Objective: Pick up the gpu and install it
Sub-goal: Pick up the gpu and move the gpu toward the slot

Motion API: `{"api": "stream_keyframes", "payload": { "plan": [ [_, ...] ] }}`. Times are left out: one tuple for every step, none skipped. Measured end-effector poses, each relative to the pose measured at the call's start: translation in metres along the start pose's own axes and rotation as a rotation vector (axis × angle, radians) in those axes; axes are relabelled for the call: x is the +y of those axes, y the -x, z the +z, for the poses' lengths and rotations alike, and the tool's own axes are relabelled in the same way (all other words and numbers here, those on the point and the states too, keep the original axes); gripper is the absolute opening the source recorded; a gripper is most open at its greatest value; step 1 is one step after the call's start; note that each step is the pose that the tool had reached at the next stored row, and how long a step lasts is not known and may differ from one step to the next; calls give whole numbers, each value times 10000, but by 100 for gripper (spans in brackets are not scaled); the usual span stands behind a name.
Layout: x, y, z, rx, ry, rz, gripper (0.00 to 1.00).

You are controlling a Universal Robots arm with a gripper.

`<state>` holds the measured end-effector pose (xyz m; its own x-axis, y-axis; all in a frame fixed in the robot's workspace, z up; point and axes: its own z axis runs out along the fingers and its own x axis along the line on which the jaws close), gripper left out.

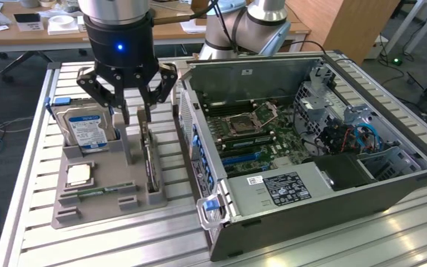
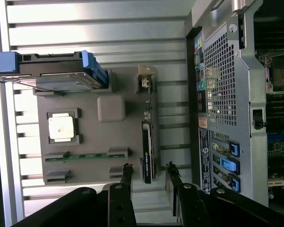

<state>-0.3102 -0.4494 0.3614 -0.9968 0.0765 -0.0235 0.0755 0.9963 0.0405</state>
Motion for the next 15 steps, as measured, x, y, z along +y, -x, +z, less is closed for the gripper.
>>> {"api": "stream_keyframes", "payload": {
  "plan": [
    [0, -1, 3, 1, 0, 0, 42],
    [0, -1, 6, 1, -1, 0, 42],
    [0, -1, 9, 1, 0, -1, 42],
    [-1, -1, 12, 0, 0, -1, 42],
    [-1, -1, 15, 0, 0, -1, 42],
    [-1, -1, 19, 0, 0, -1, 42],
    [-1, -1, 22, 0, 0, 0, 42],
    [-1, -1, 27, -1, 1, 0, 42],
    [-1, -2, 31, 0, 0, 0, 42],
    [-1, -2, 35, 0, 1, -1, 42],
    [-2, -2, 39, 0, 0, -1, 42],
    [-2, -2, 44, 0, 1, -1, 42],
    [-2, -2, 48, 0, 0, 0, 42],
    [-2, -2, 53, 0, 0, -1, 42],
    [-2, -2, 57, 0, 0, -1, 42]
  ]
}}
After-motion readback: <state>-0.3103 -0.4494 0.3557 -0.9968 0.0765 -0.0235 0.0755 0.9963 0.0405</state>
